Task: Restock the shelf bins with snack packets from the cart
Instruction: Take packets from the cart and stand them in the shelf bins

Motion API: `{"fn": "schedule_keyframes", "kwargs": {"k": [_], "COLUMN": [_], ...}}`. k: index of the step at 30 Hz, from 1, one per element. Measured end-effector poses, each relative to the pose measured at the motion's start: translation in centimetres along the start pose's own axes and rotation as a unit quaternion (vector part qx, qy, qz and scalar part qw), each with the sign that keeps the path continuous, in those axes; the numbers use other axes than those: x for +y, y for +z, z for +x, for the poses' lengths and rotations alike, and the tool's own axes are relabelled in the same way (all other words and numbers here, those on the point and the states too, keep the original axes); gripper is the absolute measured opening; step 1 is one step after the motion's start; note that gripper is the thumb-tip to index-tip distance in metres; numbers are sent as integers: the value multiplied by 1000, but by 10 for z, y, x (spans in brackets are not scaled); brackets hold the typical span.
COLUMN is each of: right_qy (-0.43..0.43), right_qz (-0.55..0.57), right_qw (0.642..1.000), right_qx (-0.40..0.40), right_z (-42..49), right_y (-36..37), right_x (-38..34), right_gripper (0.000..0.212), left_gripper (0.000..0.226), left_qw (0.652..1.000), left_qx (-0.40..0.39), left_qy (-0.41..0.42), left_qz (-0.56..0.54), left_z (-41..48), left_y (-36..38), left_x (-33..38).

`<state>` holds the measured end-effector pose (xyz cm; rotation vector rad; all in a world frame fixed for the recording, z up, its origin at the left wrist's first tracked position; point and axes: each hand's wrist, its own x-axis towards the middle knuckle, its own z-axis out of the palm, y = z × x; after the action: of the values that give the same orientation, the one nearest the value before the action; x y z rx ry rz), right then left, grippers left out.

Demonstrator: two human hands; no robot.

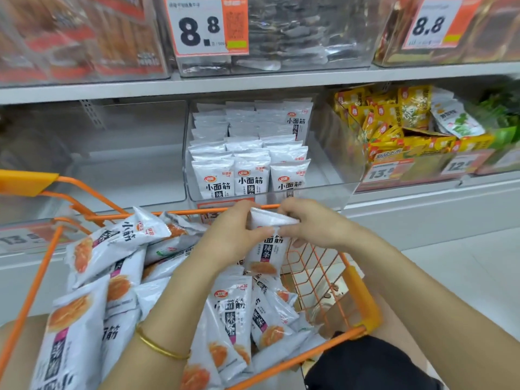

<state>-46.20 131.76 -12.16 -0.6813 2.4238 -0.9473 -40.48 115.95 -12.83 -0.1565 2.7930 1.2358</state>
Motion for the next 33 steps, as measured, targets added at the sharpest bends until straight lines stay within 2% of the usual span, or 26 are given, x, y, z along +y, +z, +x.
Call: {"fn": "schedule_keyframes", "kwargs": {"k": [2,5,7,9,11,13,16,19,22,24,29,33], "right_qy": [3,21,34,31,28,37,63,116,155,173,173,187], "right_qz": [96,250,249,228,255,256,134,-66,-155,-133,29,44], "right_qw": [995,964,963,969,957,942,936,931,922,922,932,927], "right_qx": [28,87,93,94,134,214,319,340,318,321,318,322], "right_z": [-8,-18,-22,-23,-18,-7,22,57,98,128,188,212], "right_y": [-15,-30,-35,-41,-52,-72,-103,-115,-109,-105,-103,-98], "right_x": [-2,-2,0,3,5,9,21,28,32,42,77,91], "right_gripper": [11,13,25,25,22,19,23,32,37,36,30,29], "left_gripper": [18,12,15,16,20,27,34,38,45,48,51,51], "left_qw": [996,976,970,966,964,969,978,968,957,954,943,944], "left_qx": [3,47,89,112,121,144,190,175,135,115,102,93], "left_qy": [3,7,21,34,45,52,86,97,87,73,76,74], "left_qz": [-93,-213,-225,-230,-232,-194,-13,149,240,267,308,307], "left_z": [2,13,27,42,56,67,83,98,111,118,127,130], "left_y": [1,-1,-3,-2,0,0,-1,-1,2,5,9,12], "left_x": [11,34,49,63,74,78,72,64,59,55,48,43]}}
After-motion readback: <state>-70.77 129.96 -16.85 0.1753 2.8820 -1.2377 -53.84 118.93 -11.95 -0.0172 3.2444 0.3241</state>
